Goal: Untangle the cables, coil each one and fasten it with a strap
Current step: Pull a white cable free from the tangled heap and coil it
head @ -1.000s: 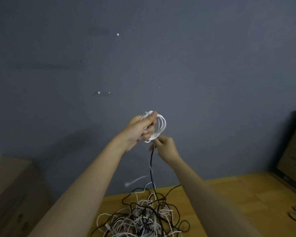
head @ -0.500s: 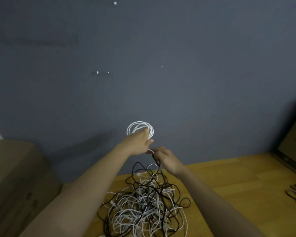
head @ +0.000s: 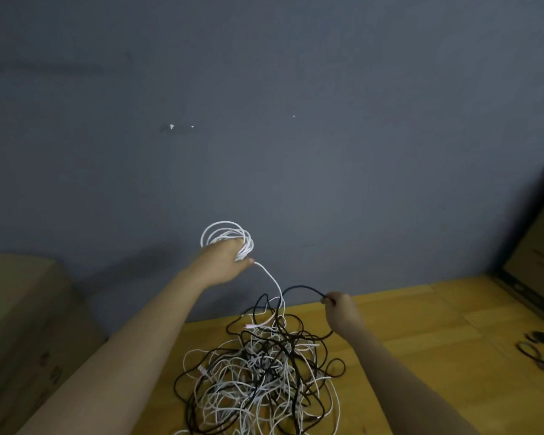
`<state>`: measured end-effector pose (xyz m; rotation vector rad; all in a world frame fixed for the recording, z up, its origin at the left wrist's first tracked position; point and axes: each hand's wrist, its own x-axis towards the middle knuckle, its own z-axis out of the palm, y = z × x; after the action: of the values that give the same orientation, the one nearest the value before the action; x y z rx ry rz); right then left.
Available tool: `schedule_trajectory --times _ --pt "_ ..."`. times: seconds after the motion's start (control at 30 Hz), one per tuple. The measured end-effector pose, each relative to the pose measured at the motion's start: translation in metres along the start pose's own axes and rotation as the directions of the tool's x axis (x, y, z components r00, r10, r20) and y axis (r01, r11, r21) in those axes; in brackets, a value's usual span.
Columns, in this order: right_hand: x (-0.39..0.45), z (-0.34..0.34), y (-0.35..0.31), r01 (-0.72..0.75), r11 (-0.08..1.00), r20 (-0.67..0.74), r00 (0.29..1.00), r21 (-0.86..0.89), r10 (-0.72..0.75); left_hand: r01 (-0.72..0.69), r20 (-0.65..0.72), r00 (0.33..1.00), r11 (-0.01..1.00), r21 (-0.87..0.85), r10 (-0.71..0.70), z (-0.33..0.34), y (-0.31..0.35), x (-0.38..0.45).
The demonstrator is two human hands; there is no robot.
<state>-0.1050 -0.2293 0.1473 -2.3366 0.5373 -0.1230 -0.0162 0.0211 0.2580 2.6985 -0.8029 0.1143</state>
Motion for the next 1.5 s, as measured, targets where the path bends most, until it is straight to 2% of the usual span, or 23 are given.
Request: schedule_trajectory --times 0.13,0.23,0.37,0.5,0.57,0.63,0.7,0.77,0.87,0.93,1.0,1.07,1.13,1.23,1.3,1.4,1.43,1.5 --pt "0.003 -0.004 0.004 -0.067 0.997 -0.034 0.997 -0.051 0.065 0.073 -0.221 0.973 0.996 0.060 -0.058 -0.005 0.010 -0.001" --pt "0.008 -0.009 -0.002 -0.095 0.991 -0.072 0.993 -0.089 0.089 0.160 -0.413 0.901 0.987 0.032 -0.133 -0.010 0.015 0.001" --pt "0.013 -0.013 -0.012 -0.085 0.989 -0.089 0.993 -0.123 0.074 0.225 -0.493 0.840 0.972 -0.065 -0.227 -0.020 0.014 0.002" --pt "0.014 -0.022 -0.024 -0.059 0.997 -0.123 0.991 -0.057 0.052 0.239 -0.578 0.749 0.946 -0.221 -0.324 -0.039 0.013 0.003" --pt "0.016 -0.025 -0.031 -0.036 0.999 -0.080 0.996 -0.015 0.035 0.241 -0.551 0.771 0.947 -0.211 -0.319 -0.049 0.014 0.007" --pt "0.015 -0.028 -0.047 -0.031 0.989 -0.064 0.997 0.145 0.041 0.205 -0.516 0.815 0.964 -0.166 -0.263 -0.053 0.020 0.009" --pt "0.012 -0.033 -0.070 0.031 0.886 -0.119 0.993 0.462 0.027 0.159 -0.492 0.844 0.976 -0.152 -0.214 -0.052 0.027 0.009" --pt "0.009 -0.038 -0.093 0.154 0.758 -0.195 0.980 0.634 -0.036 0.140 -0.443 0.874 0.976 -0.167 -0.202 -0.046 0.029 0.012" --pt "-0.003 -0.049 -0.115 0.404 0.753 -0.281 0.913 0.519 -0.296 0.094 -0.347 0.919 0.959 -0.268 -0.187 -0.038 0.029 0.015" --pt "-0.009 -0.052 -0.123 0.538 0.759 -0.213 0.843 0.367 -0.495 0.041 -0.304 0.939 0.930 -0.364 -0.160 -0.035 0.034 0.017" --pt "-0.008 -0.048 -0.125 0.616 0.759 -0.110 0.787 0.212 -0.608 0.011 -0.229 0.964 0.880 -0.475 -0.136 -0.036 0.044 0.014" --pt "-0.005 -0.042 -0.122 0.661 0.743 -0.126 0.750 0.103 -0.650 0.003 -0.109 0.990 0.779 -0.627 -0.092 -0.040 0.054 0.008" --pt "0.000 -0.038 -0.119 0.678 0.731 -0.219 0.727 0.075 -0.651 0.003 -0.017 1.000 0.681 -0.732 -0.023 -0.043 0.060 0.000" --pt "0.001 -0.045 -0.114 0.596 0.763 -0.344 0.792 0.251 -0.505 0.023 0.072 0.996 0.659 -0.752 0.047 -0.048 0.063 -0.012" --pt "0.001 -0.056 -0.116 0.565 0.745 -0.367 0.817 0.354 -0.445 0.035 0.169 0.976 0.660 -0.751 0.141 -0.049 0.063 -0.018" --pt "0.001 -0.067 -0.126 0.605 0.751 -0.271 0.794 0.265 -0.544 0.086 0.319 0.909 0.628 -0.773 0.268 -0.046 0.062 -0.026" --pt "0.003 -0.067 -0.129 0.616 0.762 -0.221 0.786 0.200 -0.577 0.097 0.322 0.896 0.573 -0.814 0.305 -0.045 0.064 -0.028" --pt "0.005 -0.062 -0.130 0.629 0.777 -0.083 0.777 0.039 -0.625 0.098 0.228 0.914 0.363 -0.927 0.334 -0.046 0.068 -0.029"
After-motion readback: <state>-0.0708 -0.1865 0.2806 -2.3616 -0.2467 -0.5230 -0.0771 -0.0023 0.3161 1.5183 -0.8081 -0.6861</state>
